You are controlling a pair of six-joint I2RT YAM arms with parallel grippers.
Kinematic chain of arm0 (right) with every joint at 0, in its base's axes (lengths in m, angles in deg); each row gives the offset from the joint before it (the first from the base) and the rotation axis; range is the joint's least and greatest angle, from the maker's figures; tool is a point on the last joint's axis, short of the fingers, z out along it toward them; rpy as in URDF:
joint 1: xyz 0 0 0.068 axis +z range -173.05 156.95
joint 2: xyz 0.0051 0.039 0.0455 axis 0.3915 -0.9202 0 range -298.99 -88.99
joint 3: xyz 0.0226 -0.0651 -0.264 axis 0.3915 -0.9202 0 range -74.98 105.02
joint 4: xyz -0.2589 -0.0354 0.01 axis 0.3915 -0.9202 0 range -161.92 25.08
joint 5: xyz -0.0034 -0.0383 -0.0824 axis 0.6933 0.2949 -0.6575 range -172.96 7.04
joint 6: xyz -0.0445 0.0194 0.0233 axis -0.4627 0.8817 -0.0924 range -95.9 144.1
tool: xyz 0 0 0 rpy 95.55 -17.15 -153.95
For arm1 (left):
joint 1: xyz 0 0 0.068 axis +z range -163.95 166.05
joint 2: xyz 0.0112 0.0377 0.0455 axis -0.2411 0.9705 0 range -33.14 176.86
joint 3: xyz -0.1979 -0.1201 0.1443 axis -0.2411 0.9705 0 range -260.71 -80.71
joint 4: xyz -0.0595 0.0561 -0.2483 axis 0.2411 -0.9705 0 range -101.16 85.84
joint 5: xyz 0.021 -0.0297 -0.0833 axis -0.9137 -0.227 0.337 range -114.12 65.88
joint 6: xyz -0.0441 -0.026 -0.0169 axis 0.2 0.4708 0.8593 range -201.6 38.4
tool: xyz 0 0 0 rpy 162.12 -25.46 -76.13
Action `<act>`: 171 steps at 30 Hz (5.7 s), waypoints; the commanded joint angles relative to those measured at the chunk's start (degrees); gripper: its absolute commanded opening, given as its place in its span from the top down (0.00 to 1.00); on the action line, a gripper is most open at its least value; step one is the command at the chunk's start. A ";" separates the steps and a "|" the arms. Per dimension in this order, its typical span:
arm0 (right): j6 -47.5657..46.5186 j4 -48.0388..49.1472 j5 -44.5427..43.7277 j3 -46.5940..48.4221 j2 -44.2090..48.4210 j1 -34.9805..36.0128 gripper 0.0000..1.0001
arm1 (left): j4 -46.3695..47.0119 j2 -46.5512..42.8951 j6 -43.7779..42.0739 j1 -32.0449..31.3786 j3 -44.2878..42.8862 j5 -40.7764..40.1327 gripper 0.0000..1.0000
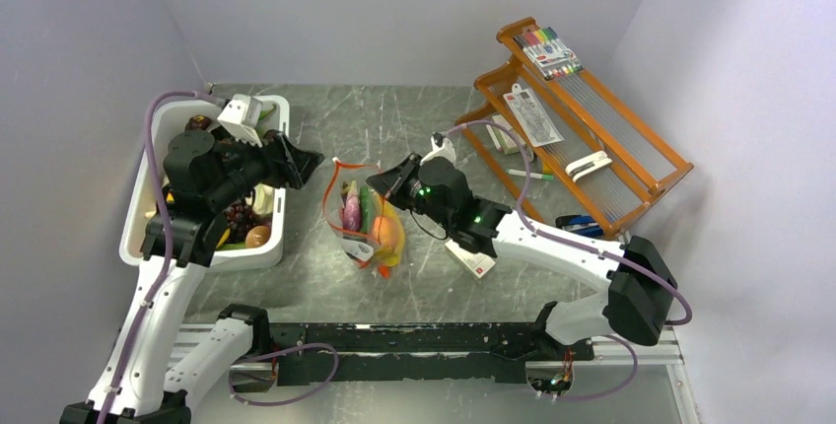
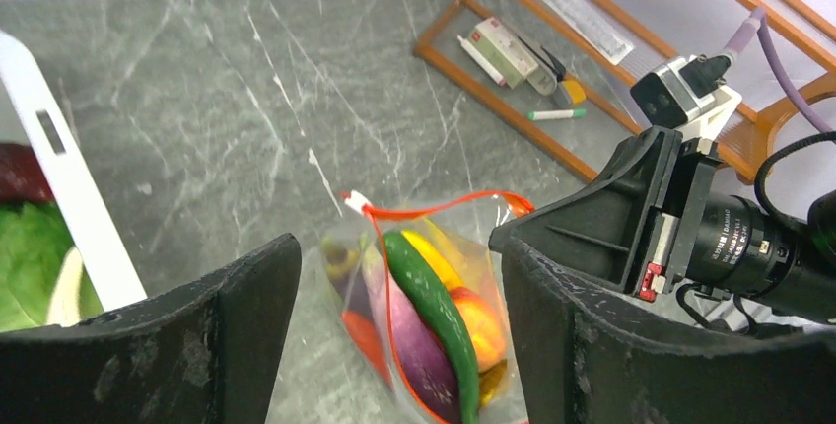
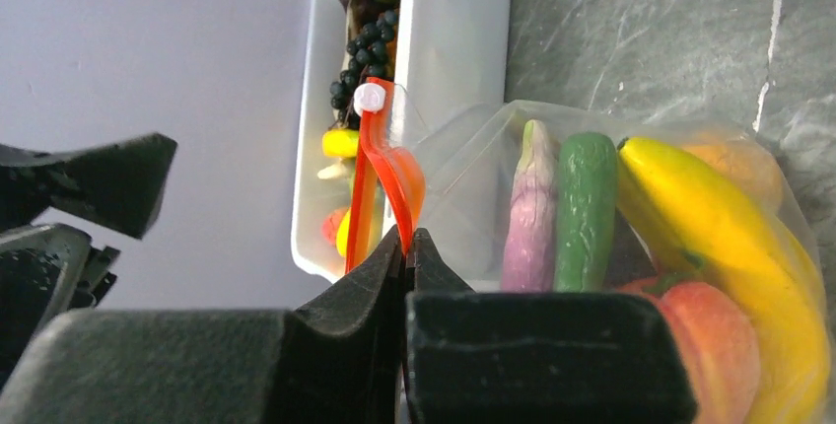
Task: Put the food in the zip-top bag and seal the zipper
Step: Zip the zipper food storage bag at the center of the board.
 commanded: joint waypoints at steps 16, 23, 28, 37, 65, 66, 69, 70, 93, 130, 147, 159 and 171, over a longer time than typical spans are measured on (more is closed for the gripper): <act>10.40 8.37 -15.05 -3.69 0.51 3.43 1.00 | -0.12 7.75 2.05 -0.37 9.44 12.39 0.43; 10.89 10.62 -13.26 -5.84 1.05 3.55 1.00 | 7.81 10.18 -1.41 -3.35 12.08 12.53 0.60; 9.88 12.73 -11.52 -7.38 1.18 3.56 1.00 | 10.93 12.37 -6.41 -6.40 11.52 11.15 0.82; -27.18 13.18 3.23 -3.51 2.82 1.66 0.59 | 18.17 12.32 -19.20 -7.57 14.87 28.28 0.93; -55.23 -9.82 23.22 -1.04 8.09 -20.13 0.69 | 18.24 15.46 -36.24 -7.65 11.76 15.58 0.93; -54.65 -9.33 22.06 -2.20 7.77 -20.09 0.69 | 19.19 15.01 -35.55 -7.58 12.51 15.17 0.93; -49.82 -7.25 21.04 -4.66 6.32 -20.03 0.72 | 22.80 13.80 -32.84 -7.08 14.56 14.78 0.93; -47.78 -5.16 22.56 -5.90 5.77 -19.78 0.74 | 23.96 13.69 -31.86 -6.81 15.14 14.60 0.93; -53.20 18.37 33.46 -3.38 -12.18 -2.33 0.62 | 31.85 17.15 -35.53 -4.13 18.28 35.27 0.93; -95.82 -10.38 67.72 13.20 -8.14 -30.83 0.32 | 39.23 26.47 -36.87 -1.75 11.43 39.35 0.93; -106.66 -17.98 76.88 30.57 -27.24 -30.48 0.22 | 39.62 29.68 -41.02 -1.67 9.58 44.45 0.93; -105.80 -13.05 80.91 29.41 -30.79 -26.86 0.24 | 34.97 31.86 -45.54 -1.67 6.84 46.82 0.93; -103.04 -13.79 80.61 27.01 -28.83 -26.81 0.69 | 32.43 29.74 -44.85 -1.67 6.19 43.88 0.93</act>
